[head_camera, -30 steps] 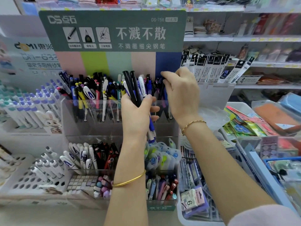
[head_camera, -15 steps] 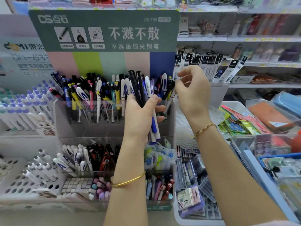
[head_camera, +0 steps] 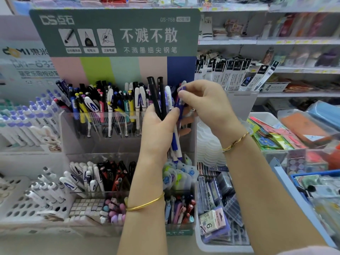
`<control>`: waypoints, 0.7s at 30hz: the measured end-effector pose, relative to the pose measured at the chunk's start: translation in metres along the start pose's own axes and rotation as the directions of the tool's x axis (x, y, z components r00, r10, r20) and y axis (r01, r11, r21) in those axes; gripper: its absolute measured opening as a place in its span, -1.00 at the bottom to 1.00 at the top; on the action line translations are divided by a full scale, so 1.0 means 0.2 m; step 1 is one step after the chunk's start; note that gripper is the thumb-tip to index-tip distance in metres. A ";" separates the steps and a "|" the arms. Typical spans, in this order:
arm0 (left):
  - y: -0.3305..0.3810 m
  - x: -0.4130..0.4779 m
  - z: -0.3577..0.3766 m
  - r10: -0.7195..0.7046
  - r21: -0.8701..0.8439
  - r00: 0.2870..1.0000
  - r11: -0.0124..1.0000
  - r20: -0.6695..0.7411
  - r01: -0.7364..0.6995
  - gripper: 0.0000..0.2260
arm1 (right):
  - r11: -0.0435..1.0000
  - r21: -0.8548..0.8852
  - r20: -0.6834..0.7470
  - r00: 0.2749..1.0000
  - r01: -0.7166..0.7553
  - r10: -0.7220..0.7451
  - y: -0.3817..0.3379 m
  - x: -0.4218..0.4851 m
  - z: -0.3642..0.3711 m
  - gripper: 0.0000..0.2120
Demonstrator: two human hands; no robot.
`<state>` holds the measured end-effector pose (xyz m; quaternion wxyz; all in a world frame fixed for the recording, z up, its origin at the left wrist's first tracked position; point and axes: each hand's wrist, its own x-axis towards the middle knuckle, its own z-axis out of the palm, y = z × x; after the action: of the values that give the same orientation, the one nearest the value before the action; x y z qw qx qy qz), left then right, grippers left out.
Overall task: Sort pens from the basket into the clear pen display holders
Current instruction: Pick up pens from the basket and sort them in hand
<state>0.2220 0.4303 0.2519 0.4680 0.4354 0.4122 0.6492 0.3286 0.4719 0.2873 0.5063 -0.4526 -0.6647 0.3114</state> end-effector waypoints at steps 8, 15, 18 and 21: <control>-0.01 0.03 -0.06 0.082 0.069 0.967 0.995 -0.243 -0.067 -0.80 | 0.971 -0.042 -0.581 0.785 0.235 -0.215 0.04 0.06 -0.05 -0.95; -0.01 0.02 -0.03 0.083 0.080 0.977 0.994 -0.195 -0.068 -0.79 | 0.901 -0.284 -0.623 0.651 0.328 -0.433 0.08 0.06 0.03 -0.84; -0.01 0.02 -0.03 0.082 0.096 0.980 0.993 -0.181 -0.065 -0.79 | 0.879 -0.313 -0.643 0.601 0.359 -0.474 0.07 0.06 0.02 -0.84; 0.00 0.02 -0.02 0.086 0.111 0.982 0.991 -0.171 -0.068 -0.80 | 0.858 -0.365 -0.596 0.618 0.360 -0.513 0.07 0.06 0.02 -0.86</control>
<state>0.2181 0.4343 0.2511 0.3808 0.4163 0.4681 0.6801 0.3285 0.4893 0.2789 0.7215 -0.4080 -0.5538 -0.0796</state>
